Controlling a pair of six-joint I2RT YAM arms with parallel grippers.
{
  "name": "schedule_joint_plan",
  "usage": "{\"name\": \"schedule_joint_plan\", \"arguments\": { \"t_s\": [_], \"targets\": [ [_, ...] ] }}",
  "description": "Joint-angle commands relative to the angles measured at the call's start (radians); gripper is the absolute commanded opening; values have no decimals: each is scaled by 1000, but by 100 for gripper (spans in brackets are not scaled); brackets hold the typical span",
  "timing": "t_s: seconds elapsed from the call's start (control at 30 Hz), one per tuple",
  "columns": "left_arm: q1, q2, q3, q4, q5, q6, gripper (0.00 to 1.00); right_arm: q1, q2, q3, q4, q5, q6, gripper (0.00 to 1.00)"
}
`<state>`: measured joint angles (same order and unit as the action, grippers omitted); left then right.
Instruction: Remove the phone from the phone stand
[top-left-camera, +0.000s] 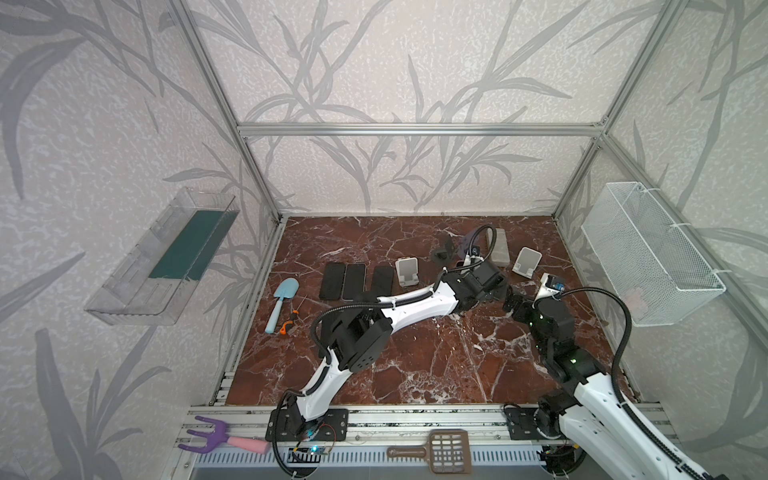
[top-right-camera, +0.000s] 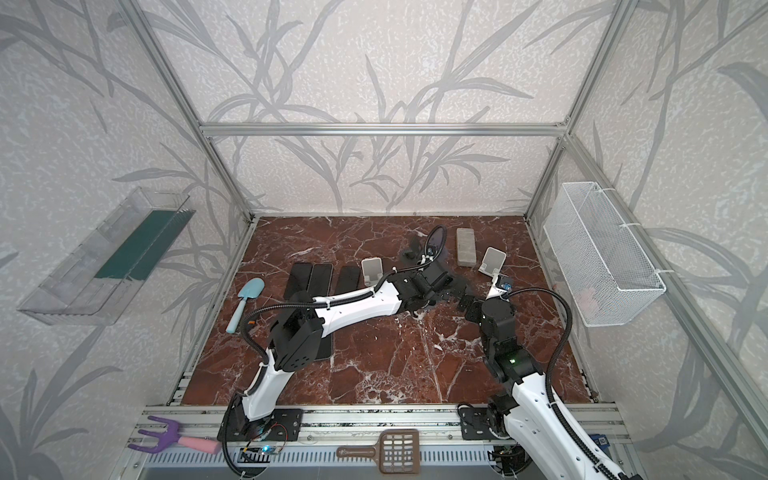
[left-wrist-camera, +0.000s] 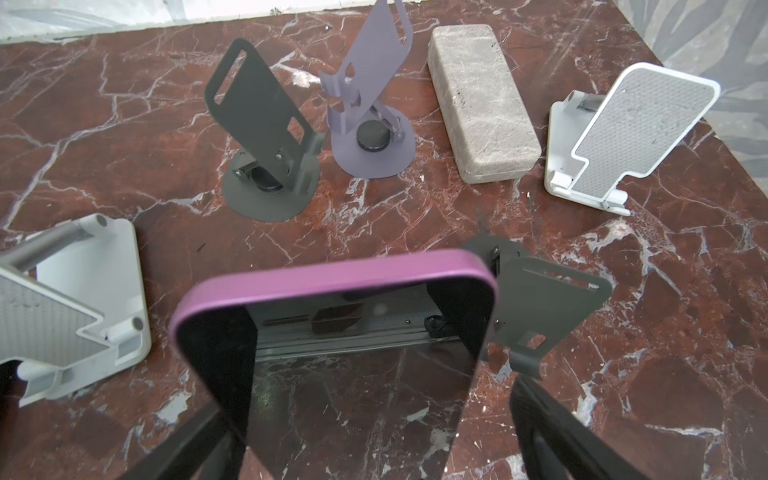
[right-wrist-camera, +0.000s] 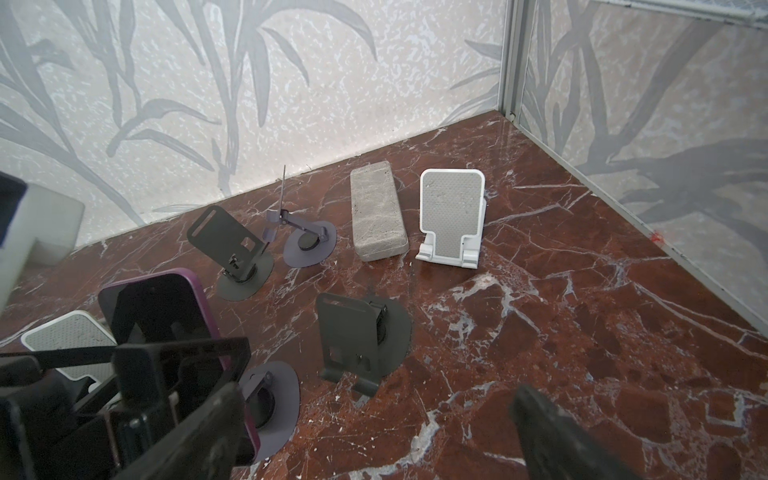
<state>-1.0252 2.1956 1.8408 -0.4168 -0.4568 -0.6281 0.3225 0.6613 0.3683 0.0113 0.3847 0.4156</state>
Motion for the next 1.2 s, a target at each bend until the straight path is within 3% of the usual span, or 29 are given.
{"name": "schedule_joint_plan", "arguments": {
  "t_s": [0.0, 0.4, 1.17],
  "targets": [
    [6, 22, 31, -21, -43, 6, 93, -2, -3, -8, 29, 8, 6, 99],
    [12, 69, 80, -72, -66, -8, 91, -4, -9, -15, 36, -6, 14, 99],
    [19, 25, 19, -31, -59, 74, 75, -5, -35, -25, 43, -16, 20, 99]
  ]
}}
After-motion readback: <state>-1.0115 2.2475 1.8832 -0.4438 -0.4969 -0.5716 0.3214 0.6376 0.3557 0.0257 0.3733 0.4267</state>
